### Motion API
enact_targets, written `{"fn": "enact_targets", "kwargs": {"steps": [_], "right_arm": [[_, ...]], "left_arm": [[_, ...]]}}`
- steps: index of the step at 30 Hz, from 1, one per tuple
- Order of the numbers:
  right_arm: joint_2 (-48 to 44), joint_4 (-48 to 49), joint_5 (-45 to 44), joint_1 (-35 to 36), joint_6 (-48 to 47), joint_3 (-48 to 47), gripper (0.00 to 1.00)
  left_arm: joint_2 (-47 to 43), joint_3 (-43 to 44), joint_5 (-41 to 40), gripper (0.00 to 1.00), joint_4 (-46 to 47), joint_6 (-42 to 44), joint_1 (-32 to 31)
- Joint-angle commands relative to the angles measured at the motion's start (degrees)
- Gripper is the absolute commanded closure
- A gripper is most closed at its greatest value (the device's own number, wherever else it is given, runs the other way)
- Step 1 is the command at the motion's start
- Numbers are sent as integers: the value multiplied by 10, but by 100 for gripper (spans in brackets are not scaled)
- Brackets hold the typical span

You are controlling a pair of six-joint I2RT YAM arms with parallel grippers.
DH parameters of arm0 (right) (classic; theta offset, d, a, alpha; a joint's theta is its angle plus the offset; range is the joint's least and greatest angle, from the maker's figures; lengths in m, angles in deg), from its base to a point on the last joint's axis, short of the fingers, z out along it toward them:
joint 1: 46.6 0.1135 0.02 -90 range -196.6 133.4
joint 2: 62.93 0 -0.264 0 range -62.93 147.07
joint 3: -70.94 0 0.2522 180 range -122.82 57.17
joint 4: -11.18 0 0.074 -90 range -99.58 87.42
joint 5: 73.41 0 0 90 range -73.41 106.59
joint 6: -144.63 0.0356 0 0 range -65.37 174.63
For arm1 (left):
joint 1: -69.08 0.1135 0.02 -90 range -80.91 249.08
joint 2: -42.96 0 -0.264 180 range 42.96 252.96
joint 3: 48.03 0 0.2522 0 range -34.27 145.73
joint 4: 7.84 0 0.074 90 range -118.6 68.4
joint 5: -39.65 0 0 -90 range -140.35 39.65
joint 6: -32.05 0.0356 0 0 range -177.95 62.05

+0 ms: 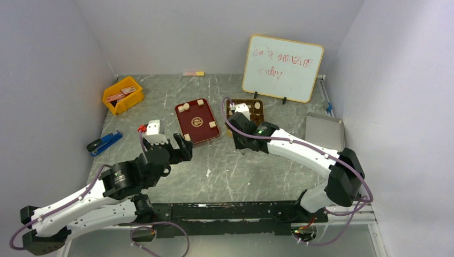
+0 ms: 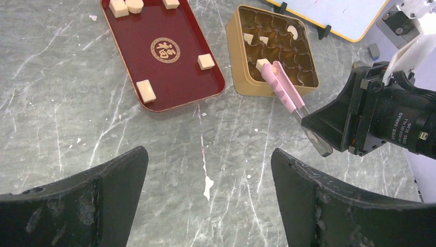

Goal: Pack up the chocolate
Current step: Place the fake chocolate in the packing box.

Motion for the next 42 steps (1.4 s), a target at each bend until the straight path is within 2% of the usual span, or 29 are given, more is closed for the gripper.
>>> {"fn": "enact_targets", "kwargs": {"steps": [1, 42], "right_arm": [[-5, 27, -5, 2, 8, -1, 93], [6, 27, -11, 2, 9, 2, 87]], "left_arm": [[-4, -4, 0, 6, 7, -10, -3], [5, 2, 0, 6, 12, -4, -3]]}}
